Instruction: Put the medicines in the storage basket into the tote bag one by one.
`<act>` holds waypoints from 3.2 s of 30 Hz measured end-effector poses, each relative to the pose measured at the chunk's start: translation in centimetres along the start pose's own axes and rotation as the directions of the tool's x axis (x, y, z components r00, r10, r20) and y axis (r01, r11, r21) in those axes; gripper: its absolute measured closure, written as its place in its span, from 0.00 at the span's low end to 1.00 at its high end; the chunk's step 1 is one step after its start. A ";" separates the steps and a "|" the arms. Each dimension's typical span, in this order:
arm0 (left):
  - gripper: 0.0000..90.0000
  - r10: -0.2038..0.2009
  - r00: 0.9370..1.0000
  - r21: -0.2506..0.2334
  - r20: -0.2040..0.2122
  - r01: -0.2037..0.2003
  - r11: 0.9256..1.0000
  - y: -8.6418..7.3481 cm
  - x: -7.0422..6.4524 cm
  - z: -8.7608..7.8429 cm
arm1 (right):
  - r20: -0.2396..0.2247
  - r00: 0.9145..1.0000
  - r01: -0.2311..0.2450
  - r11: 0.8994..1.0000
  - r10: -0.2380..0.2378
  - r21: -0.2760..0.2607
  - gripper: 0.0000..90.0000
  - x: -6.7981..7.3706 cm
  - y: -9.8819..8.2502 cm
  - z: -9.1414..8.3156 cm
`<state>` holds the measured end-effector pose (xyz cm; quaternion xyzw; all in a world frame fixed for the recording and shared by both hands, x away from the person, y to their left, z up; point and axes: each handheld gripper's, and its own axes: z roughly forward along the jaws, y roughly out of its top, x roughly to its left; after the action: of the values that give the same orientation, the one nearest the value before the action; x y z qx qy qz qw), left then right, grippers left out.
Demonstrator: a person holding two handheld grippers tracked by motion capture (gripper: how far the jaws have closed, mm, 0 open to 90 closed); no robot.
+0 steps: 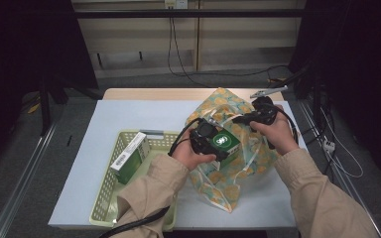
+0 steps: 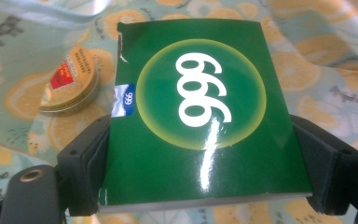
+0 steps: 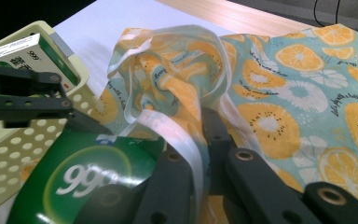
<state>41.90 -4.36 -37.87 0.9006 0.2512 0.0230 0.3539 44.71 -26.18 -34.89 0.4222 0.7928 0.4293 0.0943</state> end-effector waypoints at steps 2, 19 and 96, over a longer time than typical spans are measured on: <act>0.19 0.000 1.000 0.011 -0.009 0.000 1.000 0.2 0.4 0.3 | -0.001 1.000 0.000 1.000 0.000 0.001 0.99 0.0 0.0 -0.1; 0.18 -0.078 0.990 0.019 -0.115 0.080 0.997 2.0 2.9 3.7 | -0.012 1.000 -0.011 1.000 0.011 -0.005 0.99 -0.5 0.0 -0.5; 0.07 -0.121 0.985 -0.084 -0.123 0.111 0.990 -9.9 6.5 -14.3 | -0.009 1.000 -0.006 1.000 0.006 0.017 0.99 0.6 -1.6 0.0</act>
<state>40.15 13.82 -34.44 0.8668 0.3244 0.0696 0.3724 43.39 -26.15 -36.02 0.4236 0.7954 0.4248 0.0860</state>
